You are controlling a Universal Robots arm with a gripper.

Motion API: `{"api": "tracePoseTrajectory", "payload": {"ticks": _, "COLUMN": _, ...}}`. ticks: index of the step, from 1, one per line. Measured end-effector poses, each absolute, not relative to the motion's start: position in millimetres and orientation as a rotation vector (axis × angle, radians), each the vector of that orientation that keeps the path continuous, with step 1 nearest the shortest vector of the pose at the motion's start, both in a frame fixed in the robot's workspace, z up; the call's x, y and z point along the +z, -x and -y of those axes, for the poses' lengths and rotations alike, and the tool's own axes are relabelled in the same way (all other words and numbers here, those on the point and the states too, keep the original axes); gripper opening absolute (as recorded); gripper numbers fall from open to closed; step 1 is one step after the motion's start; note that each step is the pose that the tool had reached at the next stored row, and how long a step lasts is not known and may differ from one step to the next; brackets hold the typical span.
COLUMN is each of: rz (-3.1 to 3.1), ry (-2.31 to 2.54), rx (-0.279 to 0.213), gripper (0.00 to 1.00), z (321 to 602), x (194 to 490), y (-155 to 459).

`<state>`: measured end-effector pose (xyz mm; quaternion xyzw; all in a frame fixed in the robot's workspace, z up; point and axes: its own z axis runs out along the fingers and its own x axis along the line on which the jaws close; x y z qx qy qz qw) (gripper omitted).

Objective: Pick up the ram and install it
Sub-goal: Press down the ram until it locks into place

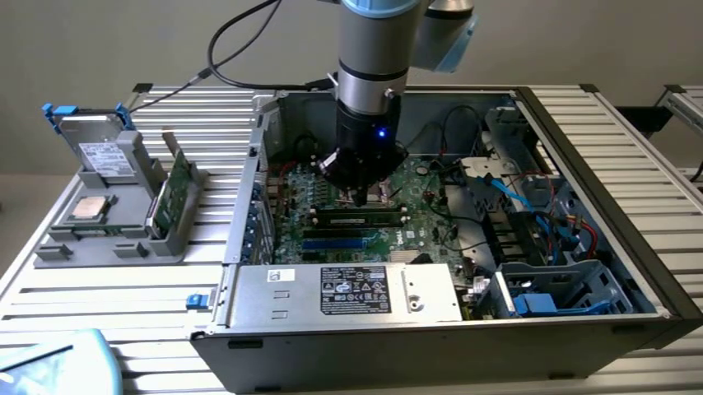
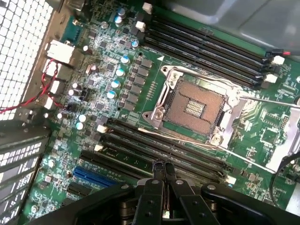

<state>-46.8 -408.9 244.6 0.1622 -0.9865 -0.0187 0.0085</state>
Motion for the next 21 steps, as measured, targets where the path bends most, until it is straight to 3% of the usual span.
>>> {"api": "tracePoseTrajectory", "payload": {"ticks": 21, "rz": 3.129, "ry": -0.049, "rx": -0.062, "gripper": 0.11, "z": 408.9, "x": 244.5, "y": 46.8}}
